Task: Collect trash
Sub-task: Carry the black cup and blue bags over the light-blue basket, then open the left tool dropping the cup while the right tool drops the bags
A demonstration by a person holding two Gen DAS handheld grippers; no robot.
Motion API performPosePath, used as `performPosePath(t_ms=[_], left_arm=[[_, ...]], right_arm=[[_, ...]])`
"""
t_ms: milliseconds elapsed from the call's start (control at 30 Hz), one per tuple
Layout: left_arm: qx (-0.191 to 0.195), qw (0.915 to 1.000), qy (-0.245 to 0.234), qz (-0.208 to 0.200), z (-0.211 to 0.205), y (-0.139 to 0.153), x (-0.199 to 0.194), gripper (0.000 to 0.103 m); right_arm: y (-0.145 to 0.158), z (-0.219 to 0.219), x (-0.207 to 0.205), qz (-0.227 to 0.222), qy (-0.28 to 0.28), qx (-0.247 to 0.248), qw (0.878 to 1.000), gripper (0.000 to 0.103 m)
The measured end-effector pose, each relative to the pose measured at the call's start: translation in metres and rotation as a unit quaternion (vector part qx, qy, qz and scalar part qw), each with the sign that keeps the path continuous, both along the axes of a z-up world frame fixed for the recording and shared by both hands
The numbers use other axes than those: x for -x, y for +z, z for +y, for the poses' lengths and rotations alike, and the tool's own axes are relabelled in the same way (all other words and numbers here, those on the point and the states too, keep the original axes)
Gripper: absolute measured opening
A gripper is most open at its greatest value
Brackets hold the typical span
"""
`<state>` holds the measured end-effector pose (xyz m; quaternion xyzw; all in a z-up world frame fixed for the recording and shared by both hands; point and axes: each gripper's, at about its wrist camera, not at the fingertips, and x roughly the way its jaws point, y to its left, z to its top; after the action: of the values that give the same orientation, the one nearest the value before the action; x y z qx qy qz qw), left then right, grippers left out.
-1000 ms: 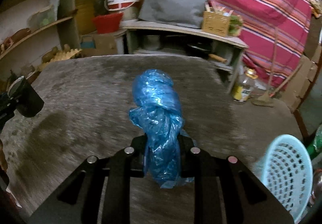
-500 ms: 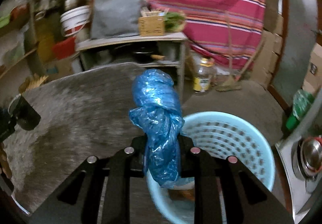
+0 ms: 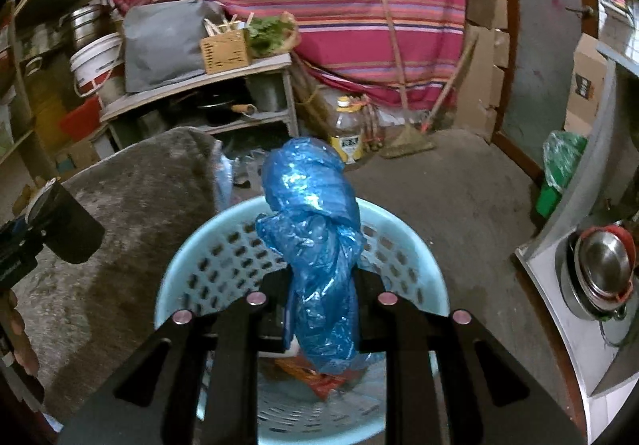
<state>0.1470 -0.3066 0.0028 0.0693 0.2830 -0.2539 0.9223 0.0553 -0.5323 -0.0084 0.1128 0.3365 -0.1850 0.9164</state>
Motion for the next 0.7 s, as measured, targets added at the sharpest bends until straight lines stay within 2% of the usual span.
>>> performPosePath(t_ms=[267, 400, 500, 633, 700], left_arm=[[-0.007, 0.9980, -0.062, 0.007, -0.080, -0.010, 0.021, 0.066], [-0.013, 0.9970, -0.076, 0.010, -0.104, -0.012, 0.024, 0.069], [-0.015, 0.9970, -0.076, 0.008, -0.106, -0.011, 0.027, 0.086], [-0.006, 0.9977, -0.068, 0.002, -0.091, -0.002, 0.026, 0.087], [-0.001, 0.9985, -0.054, -0.003, -0.074, 0.004, 0.023, 0.092]], right_arm=[[-0.009, -0.023, 0.012, 0.002, -0.015, -0.021, 1.000, 0.021], [-0.011, -0.026, 0.012, 0.001, -0.016, -0.028, 0.999, 0.021], [-0.012, -0.024, 0.010, 0.003, -0.013, -0.027, 1.000, 0.021], [-0.015, -0.022, 0.005, 0.008, -0.007, -0.030, 1.000, 0.021], [-0.016, -0.022, 0.004, 0.010, -0.004, -0.030, 0.999, 0.021]])
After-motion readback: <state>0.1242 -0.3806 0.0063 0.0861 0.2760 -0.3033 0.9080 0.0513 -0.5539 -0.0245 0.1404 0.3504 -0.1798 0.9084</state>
